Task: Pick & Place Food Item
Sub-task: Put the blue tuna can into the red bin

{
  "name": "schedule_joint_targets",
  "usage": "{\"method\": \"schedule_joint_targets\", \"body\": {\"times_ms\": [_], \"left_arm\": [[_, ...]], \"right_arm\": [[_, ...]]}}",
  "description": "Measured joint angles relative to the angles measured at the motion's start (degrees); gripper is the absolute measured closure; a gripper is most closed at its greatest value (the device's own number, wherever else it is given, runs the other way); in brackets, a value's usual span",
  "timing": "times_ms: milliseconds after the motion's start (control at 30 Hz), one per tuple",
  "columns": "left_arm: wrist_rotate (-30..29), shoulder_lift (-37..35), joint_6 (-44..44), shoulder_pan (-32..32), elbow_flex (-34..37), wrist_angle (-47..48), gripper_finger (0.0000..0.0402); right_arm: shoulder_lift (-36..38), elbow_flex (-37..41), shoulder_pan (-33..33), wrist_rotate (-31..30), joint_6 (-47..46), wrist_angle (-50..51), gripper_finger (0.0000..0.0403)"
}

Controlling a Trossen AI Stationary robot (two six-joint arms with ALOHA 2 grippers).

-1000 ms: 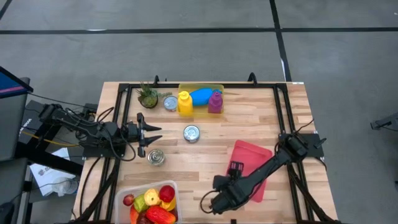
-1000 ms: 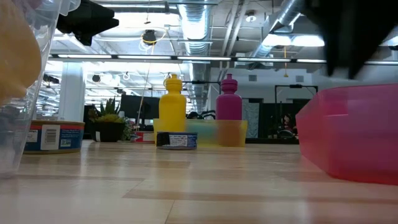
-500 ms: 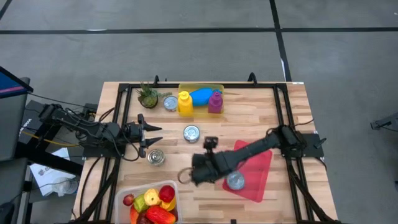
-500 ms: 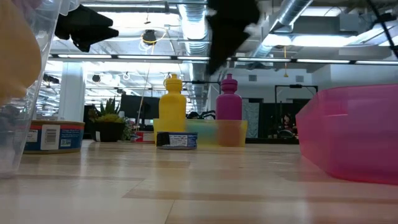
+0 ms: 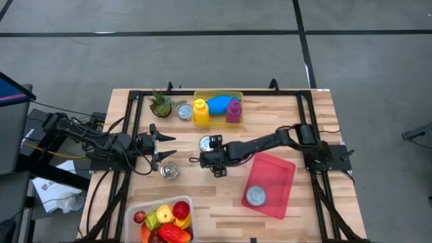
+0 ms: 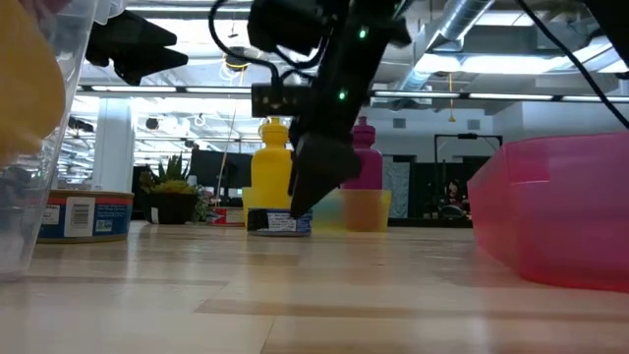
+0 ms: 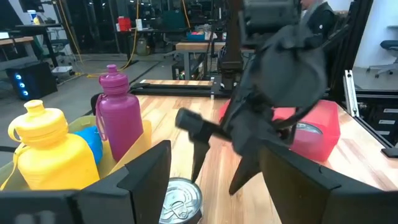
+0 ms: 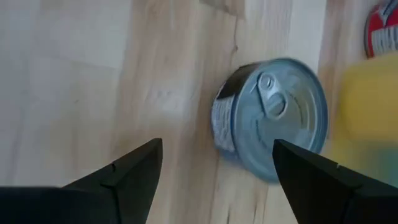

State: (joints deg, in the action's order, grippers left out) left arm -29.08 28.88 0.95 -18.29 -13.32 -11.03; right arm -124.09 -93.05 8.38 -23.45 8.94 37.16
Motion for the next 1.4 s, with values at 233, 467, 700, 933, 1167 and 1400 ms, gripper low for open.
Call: {"method": "schedule_joint_targets", "body": {"times_ms": [233, 467, 700, 933, 1167, 1400], "left_arm": [[0.0, 0.0, -0.53, 0.0, 0.0, -1.24, 0.0173], [0.0, -0.02, -0.94, -0.01, 0.0, -4.05, 0.0181], [0.0, -0.01, -0.92, 0.0, 0.0, -4.06, 0.0183], [0.0, 0.0, -0.92, 0.0, 0.0, -4.02, 0.0183], [0.0, 0.0, -0.96, -0.02, 0.0, -4.0, 0.0183], [0.0, 0.0, -1.07, -0.01, 0.0, -4.0, 0.0183]], "right_arm": [[0.0, 2.57, -1.2, -0.52, 4.04, -5.37, 0.0151], [0.02, 2.55, -2.24, -1.08, 5.06, -4.09, 0.0254], [0.1, 3.23, -3.7, 2.06, 6.53, -3.35, 0.0304], [0.46, 7.5, -3.49, -2.18, 6.71, -9.24, 0.0309], [0.28, 10.01, -0.45, -11.15, 9.43, -12.38, 0.0392], [-0.22, 10.35, 3.35, -18.91, 8.53, -11.93, 0.0402]]}}
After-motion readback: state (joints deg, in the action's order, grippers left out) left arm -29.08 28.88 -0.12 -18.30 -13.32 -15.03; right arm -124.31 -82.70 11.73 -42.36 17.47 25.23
